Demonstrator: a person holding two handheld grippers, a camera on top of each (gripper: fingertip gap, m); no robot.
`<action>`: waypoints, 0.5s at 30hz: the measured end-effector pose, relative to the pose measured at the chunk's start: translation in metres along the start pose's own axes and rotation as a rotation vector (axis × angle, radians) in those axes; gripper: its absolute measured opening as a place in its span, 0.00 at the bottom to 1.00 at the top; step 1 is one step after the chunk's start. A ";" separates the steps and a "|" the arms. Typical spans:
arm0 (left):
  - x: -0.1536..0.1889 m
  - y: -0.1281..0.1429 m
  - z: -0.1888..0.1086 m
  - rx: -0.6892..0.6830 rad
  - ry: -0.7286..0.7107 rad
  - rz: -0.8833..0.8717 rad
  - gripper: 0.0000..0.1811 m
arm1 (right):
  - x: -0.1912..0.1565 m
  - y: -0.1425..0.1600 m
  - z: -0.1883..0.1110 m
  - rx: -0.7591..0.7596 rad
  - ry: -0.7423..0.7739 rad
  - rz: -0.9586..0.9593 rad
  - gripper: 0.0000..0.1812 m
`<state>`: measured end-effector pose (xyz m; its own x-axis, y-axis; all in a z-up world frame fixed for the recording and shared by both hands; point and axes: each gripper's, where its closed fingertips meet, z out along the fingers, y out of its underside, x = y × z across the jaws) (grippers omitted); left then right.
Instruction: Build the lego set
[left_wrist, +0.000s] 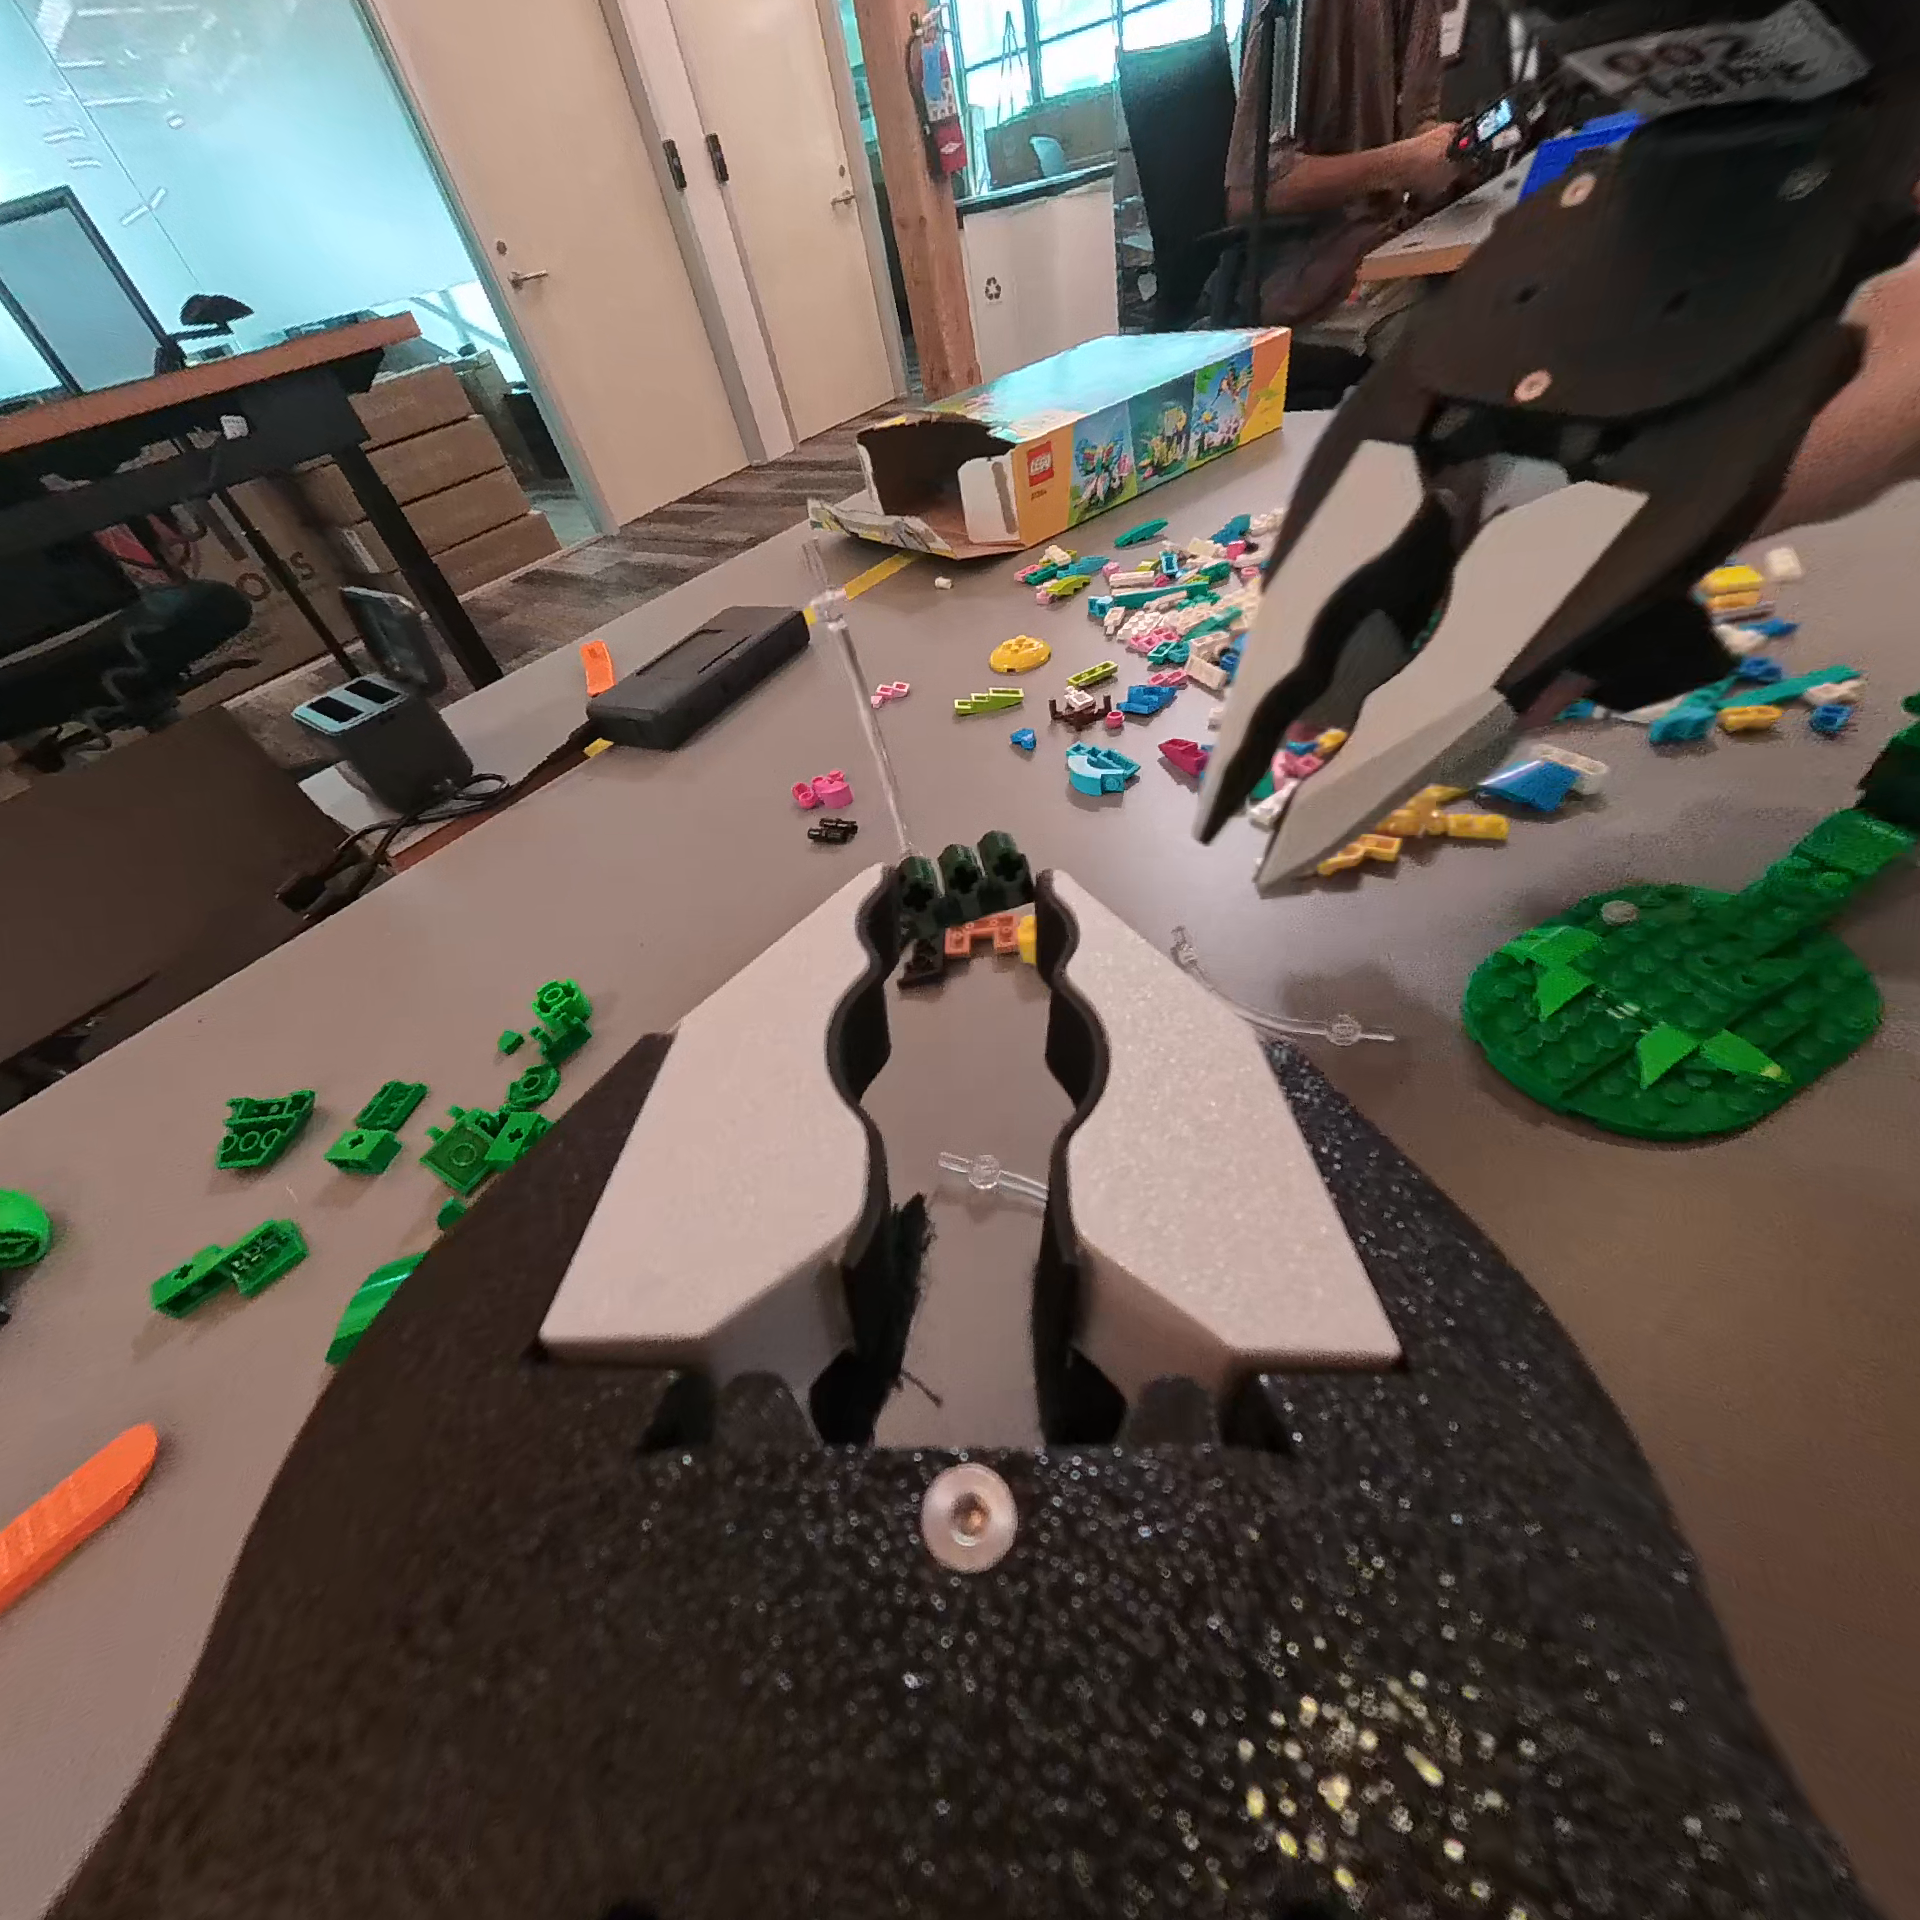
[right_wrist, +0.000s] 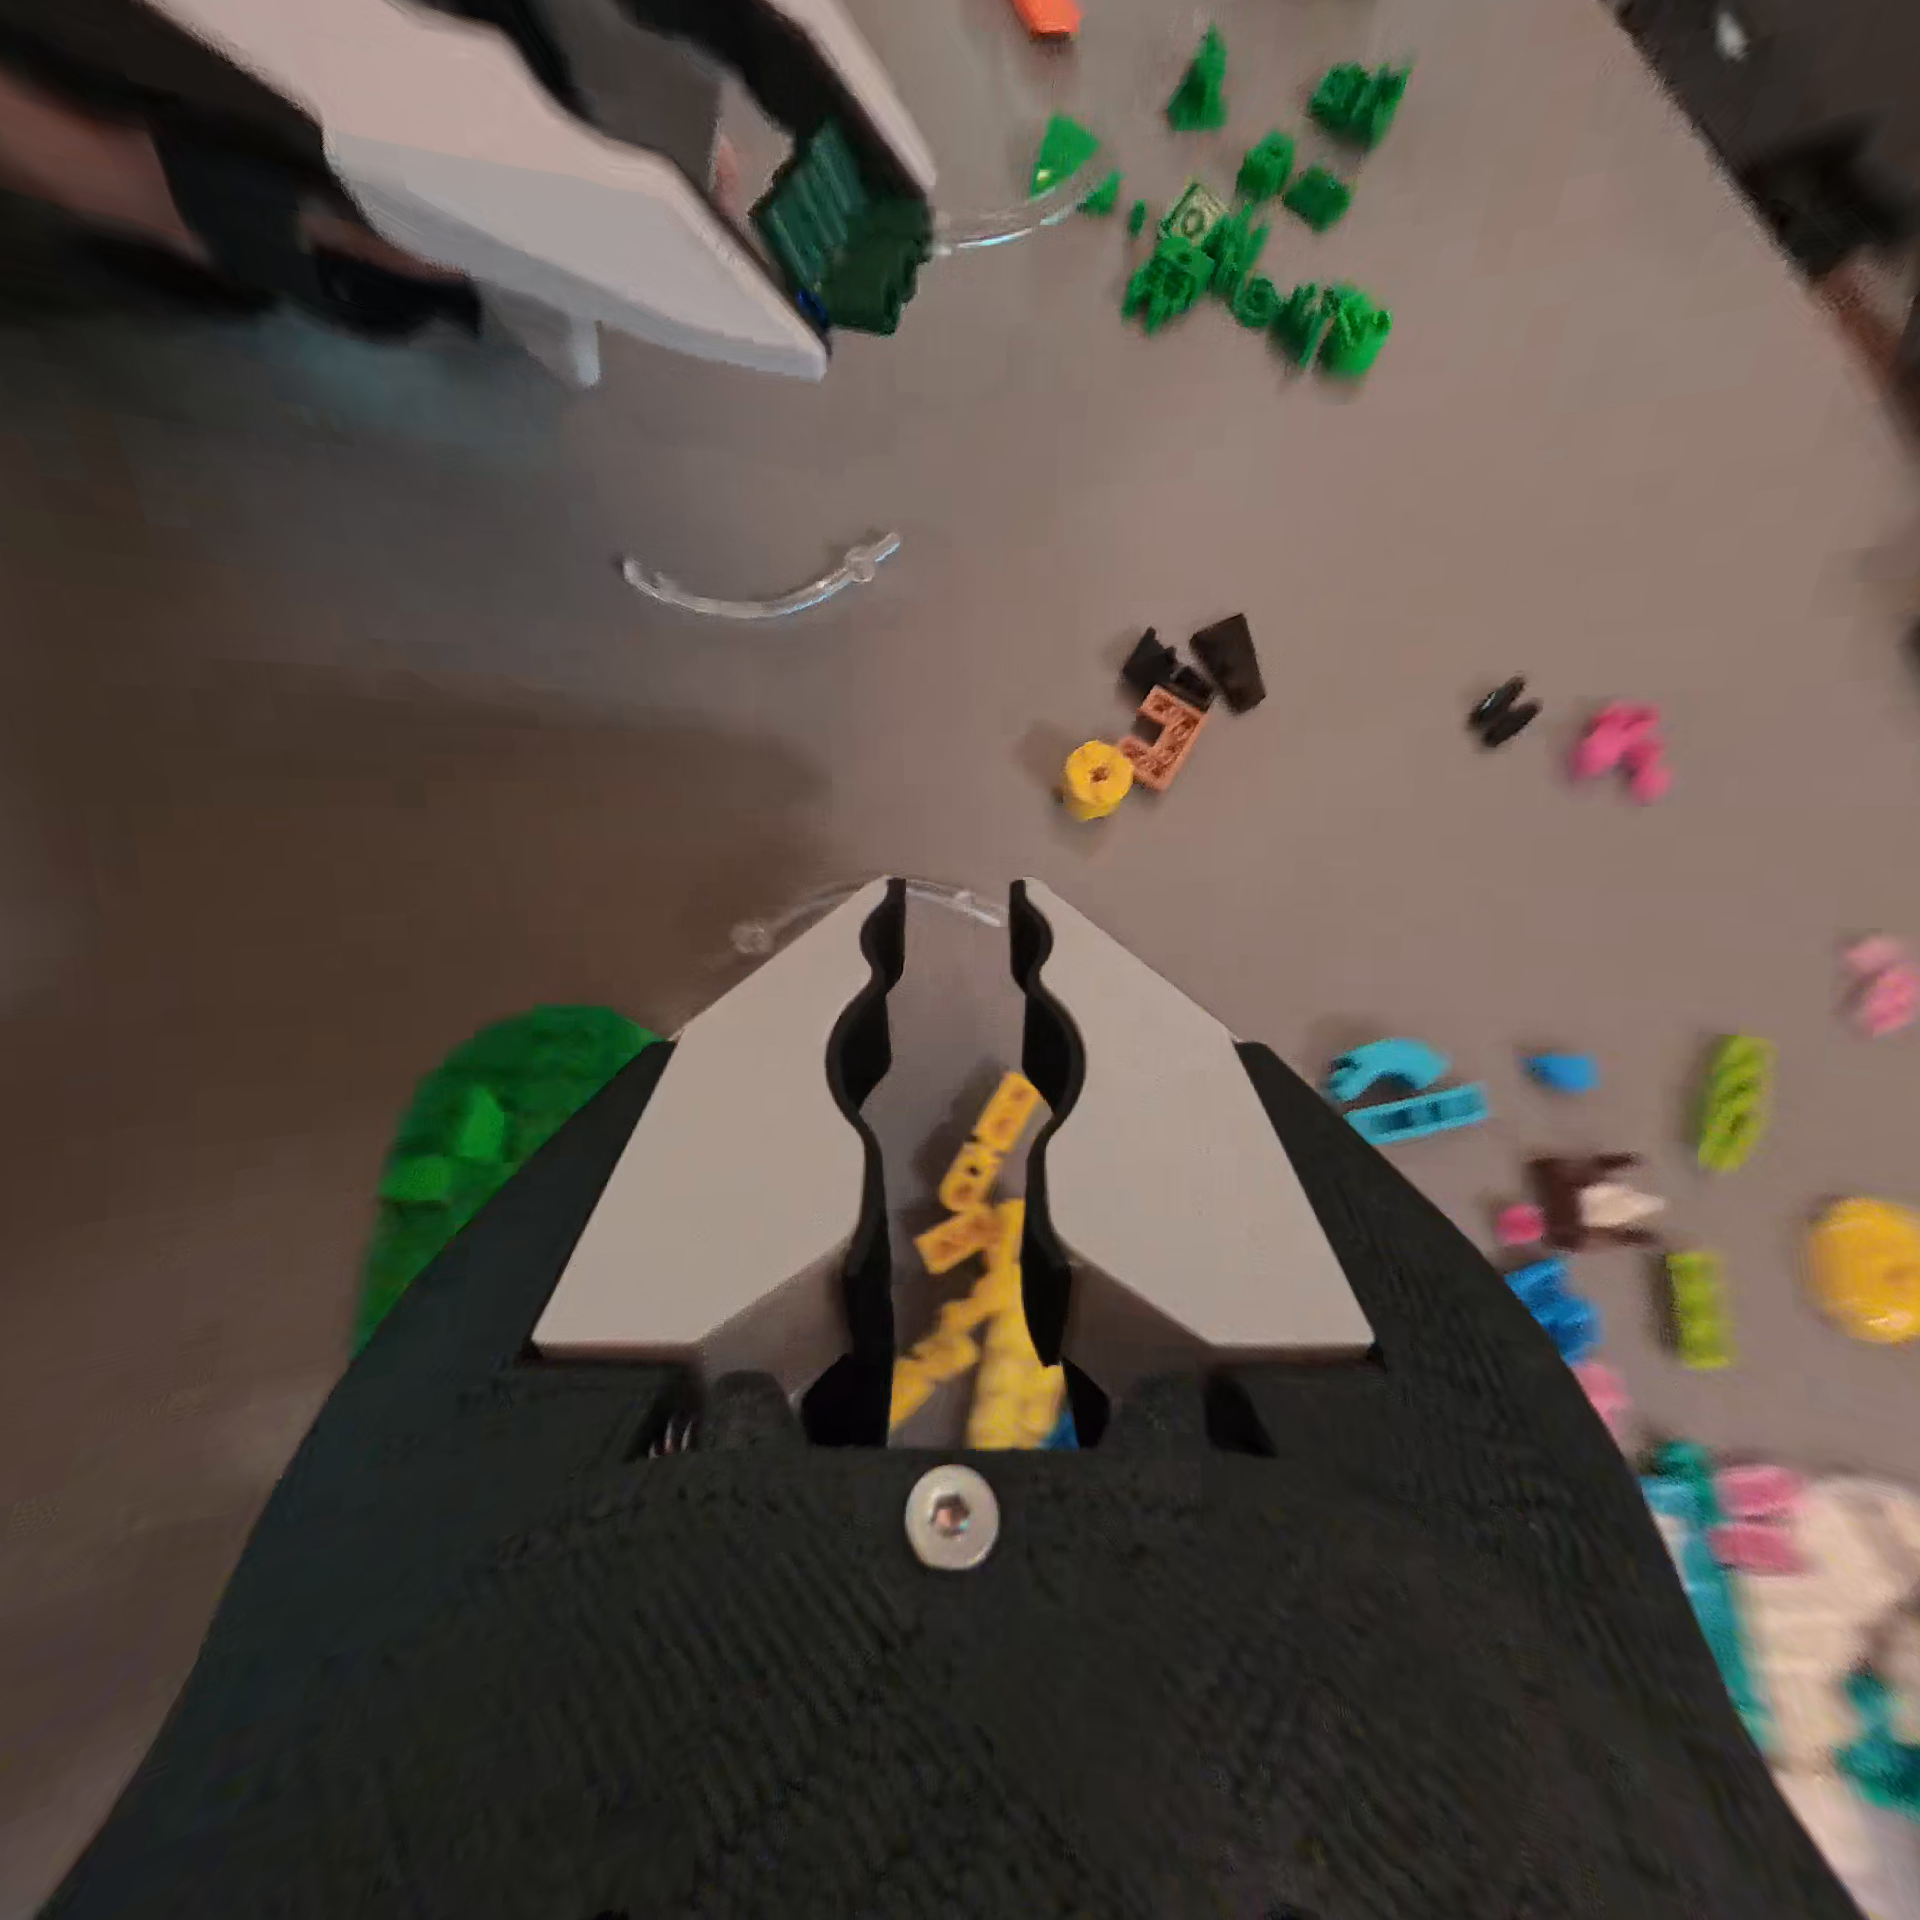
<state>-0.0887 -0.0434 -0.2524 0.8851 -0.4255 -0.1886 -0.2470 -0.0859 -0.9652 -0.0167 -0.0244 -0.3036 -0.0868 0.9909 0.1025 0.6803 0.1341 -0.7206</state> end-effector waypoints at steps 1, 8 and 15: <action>0.001 -0.001 0.000 0.004 0.007 0.003 0.13 | 0.003 0.002 0.002 -0.020 0.008 -0.092 0.11; 0.005 0.000 0.000 0.003 0.039 0.014 0.13 | 0.004 0.022 0.028 -0.209 -0.156 -0.289 0.11; 0.005 -0.002 -0.001 0.004 0.039 0.021 0.13 | -0.003 0.023 0.029 -0.224 -0.233 -0.190 0.02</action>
<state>-0.0839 -0.0466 -0.2516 0.8635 -0.4620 -0.2022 -0.2641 -0.0727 -0.9617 -0.0222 -0.0239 -0.3400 -0.3725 0.9271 0.0423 0.7765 0.3363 -0.5329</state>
